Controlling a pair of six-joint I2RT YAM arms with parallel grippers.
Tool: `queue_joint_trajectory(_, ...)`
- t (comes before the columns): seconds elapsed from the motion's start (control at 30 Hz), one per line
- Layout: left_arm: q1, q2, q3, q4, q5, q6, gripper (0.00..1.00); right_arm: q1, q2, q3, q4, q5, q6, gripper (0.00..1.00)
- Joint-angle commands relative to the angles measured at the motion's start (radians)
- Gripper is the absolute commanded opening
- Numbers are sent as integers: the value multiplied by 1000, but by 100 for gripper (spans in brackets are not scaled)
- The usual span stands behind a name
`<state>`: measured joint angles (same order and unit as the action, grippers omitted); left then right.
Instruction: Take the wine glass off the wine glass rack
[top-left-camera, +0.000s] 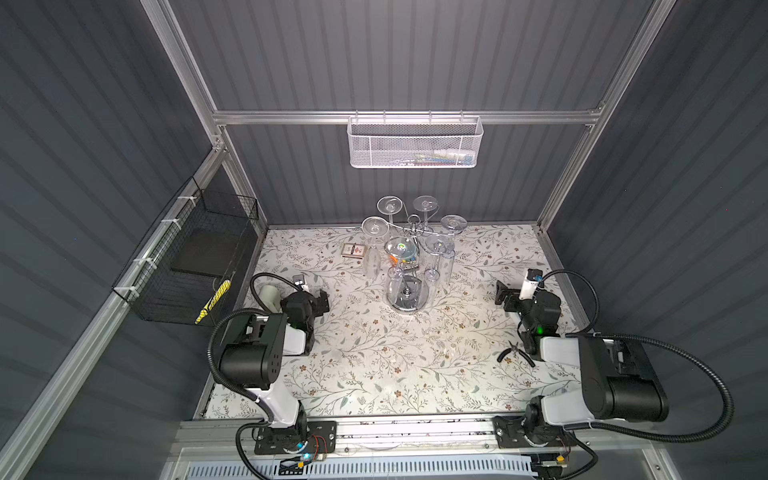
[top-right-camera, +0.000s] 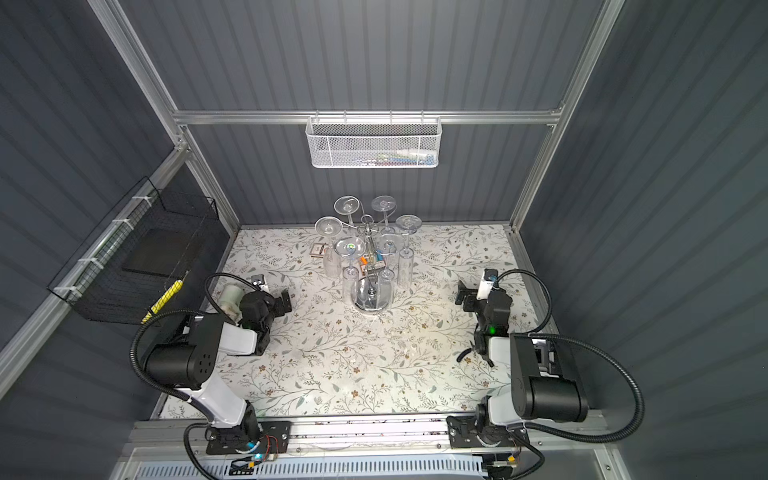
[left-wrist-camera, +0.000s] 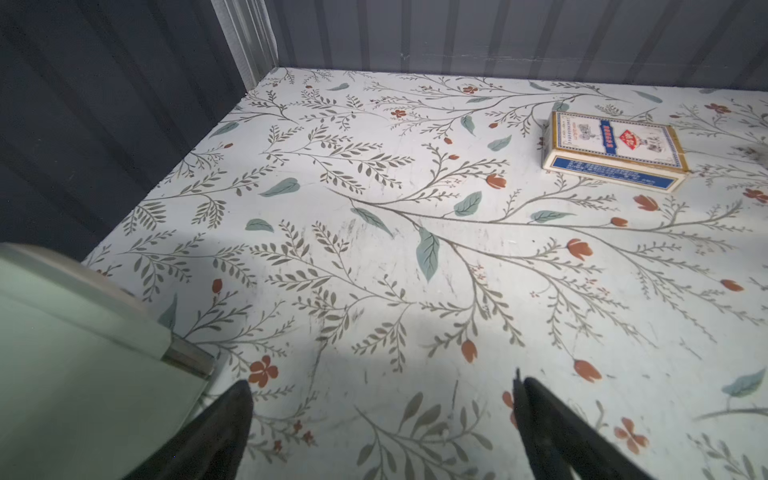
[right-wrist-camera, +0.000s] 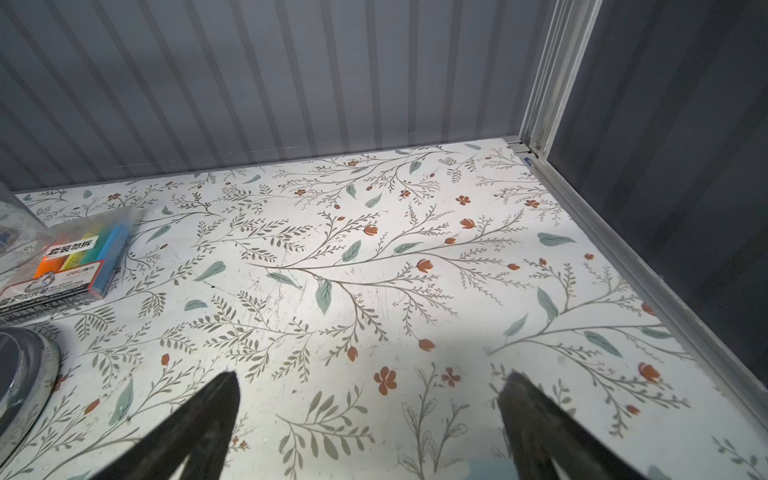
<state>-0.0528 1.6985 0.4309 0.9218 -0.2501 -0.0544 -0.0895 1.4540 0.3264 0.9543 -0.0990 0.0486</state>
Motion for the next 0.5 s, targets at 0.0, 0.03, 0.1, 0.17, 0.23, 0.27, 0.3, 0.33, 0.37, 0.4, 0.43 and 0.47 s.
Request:
queue_joint_trajectory(0.0,-5,12,16,31,-15,17,100,-5,3,4,5,-13,8,99)
queue_joint_trajectory(0.03,-6,12,16,30,-14,17,100,-5,3,3,9,-13,8,99)
queue_joint_trajectory(0.1,-6,12,15,30,-15,17,100,-6,3,3,8,-13,9,99)
queue_joint_trajectory(0.17,-6,12,16,30,-15,16,100,-4,3,3,6,-13,8,99)
queue_joint_trajectory(0.23,-5,12,16,30,-15,16,100,-4,3,3,6,-13,8,99)
queue_joint_trajectory(0.27,-5,12,16,29,-14,16,100,-5,3,4,6,-13,8,99)
queue_joint_trajectory(0.3,-5,11,16,29,-15,17,100,-5,5,7,3,-14,7,99)
queue_joint_trajectory(0.33,-5,13,16,30,-14,16,100,-5,6,11,-1,-13,9,99)
queue_joint_trajectory(0.37,-5,12,16,29,-15,16,100,-5,5,9,-1,-12,10,99)
queue_joint_trajectory(0.4,-5,13,16,31,-15,17,100,-5,5,10,-1,-13,9,99)
queue_joint_trajectory(0.43,-6,13,19,25,-13,18,100,-5,5,7,3,-12,8,99)
queue_joint_trajectory(0.47,-10,15,25,16,-19,26,100,-5,5,7,3,-10,8,99)
